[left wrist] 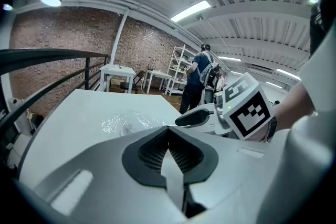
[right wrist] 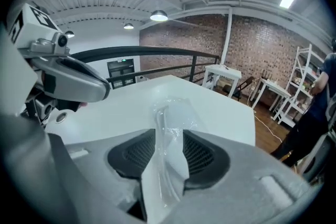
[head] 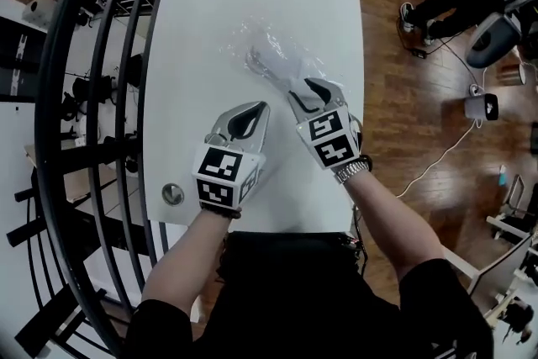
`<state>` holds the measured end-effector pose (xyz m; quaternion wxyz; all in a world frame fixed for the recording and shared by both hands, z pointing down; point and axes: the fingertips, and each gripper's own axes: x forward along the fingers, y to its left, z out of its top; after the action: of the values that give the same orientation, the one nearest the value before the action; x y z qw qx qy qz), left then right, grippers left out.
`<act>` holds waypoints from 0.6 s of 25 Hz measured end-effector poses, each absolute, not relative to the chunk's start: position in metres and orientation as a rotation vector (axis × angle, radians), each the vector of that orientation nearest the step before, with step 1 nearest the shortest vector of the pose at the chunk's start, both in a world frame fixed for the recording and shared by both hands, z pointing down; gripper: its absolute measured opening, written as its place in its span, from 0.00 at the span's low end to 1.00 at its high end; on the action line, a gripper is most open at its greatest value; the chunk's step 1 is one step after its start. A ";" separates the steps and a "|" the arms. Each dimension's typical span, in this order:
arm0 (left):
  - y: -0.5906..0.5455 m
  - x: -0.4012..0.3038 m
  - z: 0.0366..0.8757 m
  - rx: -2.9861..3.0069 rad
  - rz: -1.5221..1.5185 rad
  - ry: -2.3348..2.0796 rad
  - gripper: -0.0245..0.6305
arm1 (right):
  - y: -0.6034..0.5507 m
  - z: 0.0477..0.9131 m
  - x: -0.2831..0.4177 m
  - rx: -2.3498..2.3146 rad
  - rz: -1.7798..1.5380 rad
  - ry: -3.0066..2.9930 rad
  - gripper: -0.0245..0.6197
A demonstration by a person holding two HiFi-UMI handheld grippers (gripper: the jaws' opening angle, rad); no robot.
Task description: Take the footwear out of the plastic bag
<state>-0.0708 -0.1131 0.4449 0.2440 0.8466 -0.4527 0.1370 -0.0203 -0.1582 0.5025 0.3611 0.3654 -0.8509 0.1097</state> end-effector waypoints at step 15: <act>-0.120 -0.118 0.468 2.269 0.372 -1.237 0.06 | -0.155 0.559 -0.026 0.754 0.147 -1.968 0.29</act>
<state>-0.1176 -0.1199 0.4678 0.2625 0.8386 -0.4571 0.1375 -0.0258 -0.1552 0.5595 0.4922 0.3109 -0.8108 0.0604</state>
